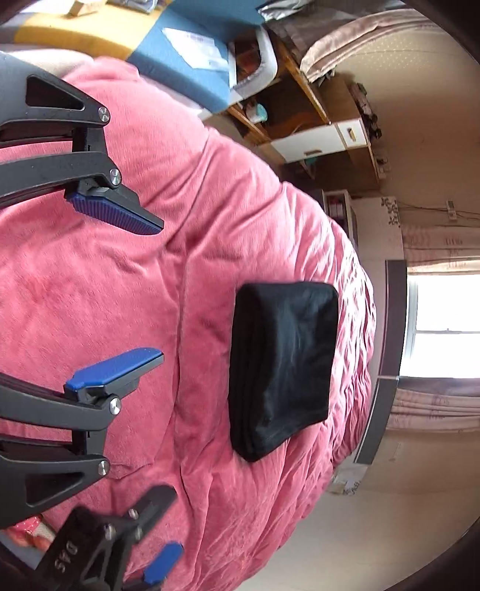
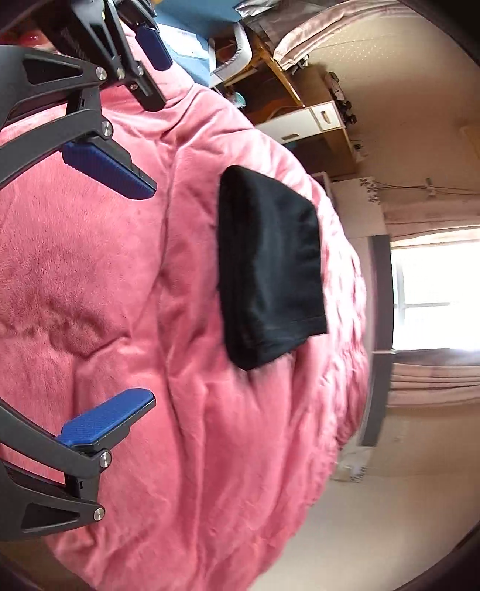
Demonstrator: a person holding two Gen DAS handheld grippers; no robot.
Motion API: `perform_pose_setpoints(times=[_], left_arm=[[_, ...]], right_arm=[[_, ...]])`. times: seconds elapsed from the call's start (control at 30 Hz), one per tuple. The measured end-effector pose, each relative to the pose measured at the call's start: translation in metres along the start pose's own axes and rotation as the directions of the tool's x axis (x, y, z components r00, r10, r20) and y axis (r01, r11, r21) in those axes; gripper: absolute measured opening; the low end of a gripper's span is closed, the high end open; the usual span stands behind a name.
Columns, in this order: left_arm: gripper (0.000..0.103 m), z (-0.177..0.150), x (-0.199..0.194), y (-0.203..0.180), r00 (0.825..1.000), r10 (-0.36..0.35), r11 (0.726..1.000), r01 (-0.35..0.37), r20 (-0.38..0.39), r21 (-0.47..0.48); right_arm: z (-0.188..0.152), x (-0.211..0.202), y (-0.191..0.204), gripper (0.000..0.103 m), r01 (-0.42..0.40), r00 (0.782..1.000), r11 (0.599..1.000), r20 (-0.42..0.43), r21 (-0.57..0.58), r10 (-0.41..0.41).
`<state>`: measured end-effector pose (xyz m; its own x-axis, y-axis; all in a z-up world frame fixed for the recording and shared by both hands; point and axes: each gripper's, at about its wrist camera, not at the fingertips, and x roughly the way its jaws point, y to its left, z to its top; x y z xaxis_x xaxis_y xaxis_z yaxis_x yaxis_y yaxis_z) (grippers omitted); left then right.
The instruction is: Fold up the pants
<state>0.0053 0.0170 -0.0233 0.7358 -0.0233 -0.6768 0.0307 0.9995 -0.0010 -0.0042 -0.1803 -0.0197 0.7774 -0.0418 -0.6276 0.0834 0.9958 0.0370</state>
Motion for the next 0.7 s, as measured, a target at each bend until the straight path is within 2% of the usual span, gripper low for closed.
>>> perform_pose_setpoints(times=[0.07, 0.2, 0.37, 0.7], left_arm=[[0.065, 0.0, -0.008, 0.003, 1.0, 0.023, 1.0, -0.022, 0.019, -0.004], [0.065, 0.0, -0.021, 0.008, 0.998, 0.025, 0.999, -0.024, 0.049, -0.026], [0.065, 0.0, -0.026, 0.006, 0.998, 0.019, 1.0, -0.019, 0.054, -0.006], [0.065, -0.003, -0.025, 0.004, 0.999, -0.003, 1.0, 0.003, 0.047, -0.005]], right_arm=[[0.003, -0.01, 0.004, 0.103, 0.022, 0.999, 1.0, 0.027, -0.008, -0.021], [0.004, -0.02, 0.01, 0.103, 0.029, 0.998, 0.999, 0.051, -0.03, -0.027], [0.003, -0.021, 0.012, 0.103, -0.002, 0.999, 1.0, 0.037, -0.021, 0.003], [0.004, -0.019, 0.005, 0.103, -0.002, 1.0, 1.0, 0.03, 0.006, 0.002]])
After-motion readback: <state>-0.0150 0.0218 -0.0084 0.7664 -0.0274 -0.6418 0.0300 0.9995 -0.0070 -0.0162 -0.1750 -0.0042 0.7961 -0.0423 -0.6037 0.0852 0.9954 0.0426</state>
